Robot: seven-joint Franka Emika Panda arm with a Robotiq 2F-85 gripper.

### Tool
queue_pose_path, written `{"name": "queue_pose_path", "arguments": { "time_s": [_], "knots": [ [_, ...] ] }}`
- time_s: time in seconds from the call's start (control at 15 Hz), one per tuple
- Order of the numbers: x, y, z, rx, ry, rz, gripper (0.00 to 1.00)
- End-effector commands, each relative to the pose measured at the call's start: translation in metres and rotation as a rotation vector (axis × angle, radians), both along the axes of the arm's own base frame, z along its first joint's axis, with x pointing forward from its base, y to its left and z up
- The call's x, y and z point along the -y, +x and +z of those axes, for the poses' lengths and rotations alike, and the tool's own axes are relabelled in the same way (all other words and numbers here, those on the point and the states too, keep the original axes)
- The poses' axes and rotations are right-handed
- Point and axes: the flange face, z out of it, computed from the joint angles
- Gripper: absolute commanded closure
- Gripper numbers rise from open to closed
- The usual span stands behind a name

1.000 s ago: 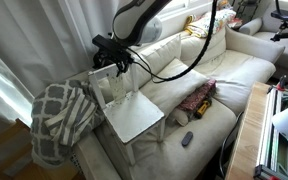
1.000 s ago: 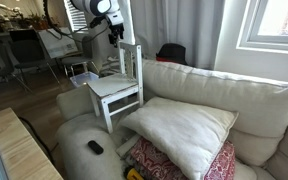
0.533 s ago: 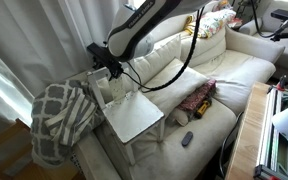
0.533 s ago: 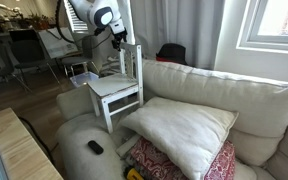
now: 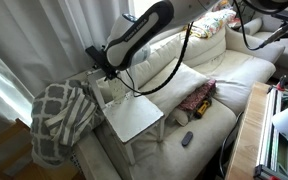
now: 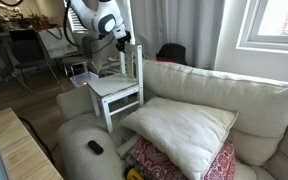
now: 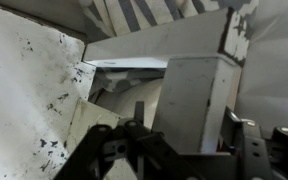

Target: Move the stool to the left, then put a pillow on it

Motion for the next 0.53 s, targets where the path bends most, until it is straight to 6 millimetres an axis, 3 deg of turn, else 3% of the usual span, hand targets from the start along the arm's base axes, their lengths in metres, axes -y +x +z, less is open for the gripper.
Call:
{"name": "queue_pose_path", "arguments": {
  "time_s": [0.0, 0.2, 0.33, 0.4, 0.47],
  "knots": [
    [-0.005, 0.008, -0.007, 0.040, 0.041, -0.047, 0.58],
    [-0.010, 0.007, -0.003, 0.031, 0.065, -0.031, 0.80],
    [-0.020, 0.003, 0.010, 0.024, 0.071, 0.019, 0.94],
    [-0.027, -0.001, 0.020, 0.021, 0.068, 0.056, 0.98],
    [-0.031, -0.004, 0.030, 0.023, 0.059, 0.097, 0.95]
  ]
}}
